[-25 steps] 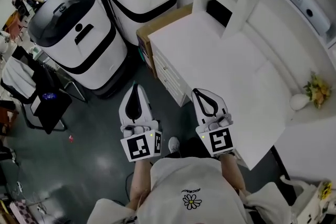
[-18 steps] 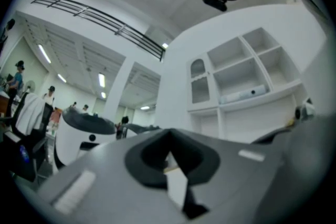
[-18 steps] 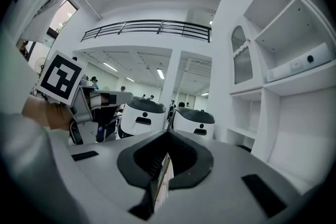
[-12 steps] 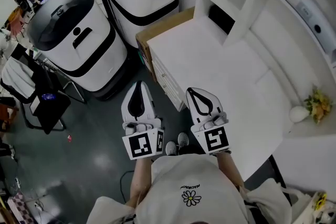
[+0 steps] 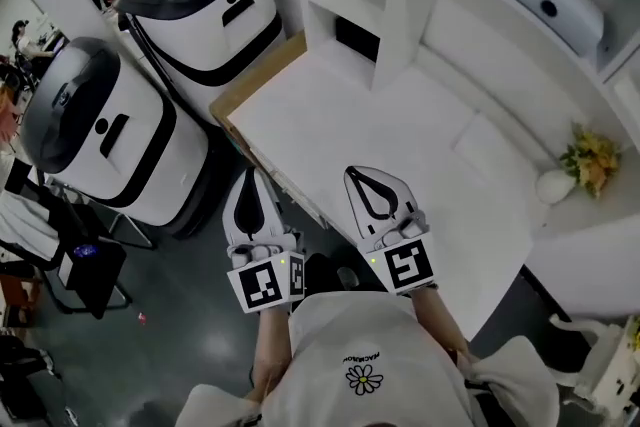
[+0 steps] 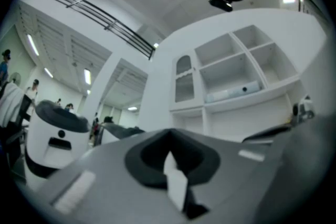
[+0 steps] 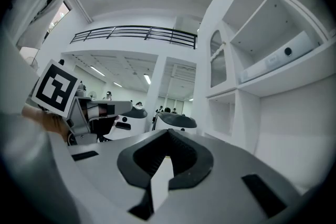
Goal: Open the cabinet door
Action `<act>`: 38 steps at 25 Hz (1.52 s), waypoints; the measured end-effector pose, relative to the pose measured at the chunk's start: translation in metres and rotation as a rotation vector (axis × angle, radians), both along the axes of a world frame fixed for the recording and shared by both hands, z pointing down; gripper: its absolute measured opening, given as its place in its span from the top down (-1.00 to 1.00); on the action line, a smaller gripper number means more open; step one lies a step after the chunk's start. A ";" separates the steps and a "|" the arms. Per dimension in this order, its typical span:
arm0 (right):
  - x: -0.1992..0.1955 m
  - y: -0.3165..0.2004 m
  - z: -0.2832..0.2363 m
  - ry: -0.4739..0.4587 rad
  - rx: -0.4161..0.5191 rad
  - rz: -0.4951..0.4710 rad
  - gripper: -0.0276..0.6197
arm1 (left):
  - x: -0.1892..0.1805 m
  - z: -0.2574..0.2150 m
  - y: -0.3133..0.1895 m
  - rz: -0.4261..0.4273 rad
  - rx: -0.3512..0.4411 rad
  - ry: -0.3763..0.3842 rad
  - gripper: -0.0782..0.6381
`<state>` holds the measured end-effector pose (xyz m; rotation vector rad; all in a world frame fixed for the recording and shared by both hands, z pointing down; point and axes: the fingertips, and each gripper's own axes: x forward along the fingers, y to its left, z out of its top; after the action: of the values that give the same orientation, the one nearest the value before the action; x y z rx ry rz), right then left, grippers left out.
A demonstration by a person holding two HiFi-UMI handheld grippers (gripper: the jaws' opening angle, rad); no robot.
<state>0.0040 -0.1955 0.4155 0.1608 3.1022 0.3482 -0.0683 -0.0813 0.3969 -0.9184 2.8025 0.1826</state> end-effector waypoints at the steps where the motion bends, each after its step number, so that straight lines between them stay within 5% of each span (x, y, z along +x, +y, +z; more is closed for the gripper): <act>1: 0.004 -0.010 -0.002 -0.007 -0.006 0.030 0.91 | 0.000 -0.002 -0.014 0.038 0.001 -0.003 0.76; 13: 0.041 -0.124 -0.017 -0.050 -0.004 0.514 0.91 | -0.002 -0.023 -0.168 0.496 0.010 -0.052 0.76; 21: 0.069 -0.154 -0.024 -0.073 -0.006 0.785 0.91 | -0.009 -0.023 -0.201 0.681 -0.034 -0.057 0.76; 27: 0.073 -0.145 -0.026 -0.095 -0.006 0.866 0.91 | -0.004 -0.024 -0.203 0.784 -0.037 -0.079 0.77; 38: 0.075 -0.135 -0.025 -0.070 0.020 0.919 0.91 | -0.018 -0.017 -0.197 0.811 0.014 -0.019 0.77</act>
<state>0.0790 -0.3305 0.3903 -1.2569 2.8765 0.3619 -0.0867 -0.2781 0.3800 -1.9734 2.2370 0.2910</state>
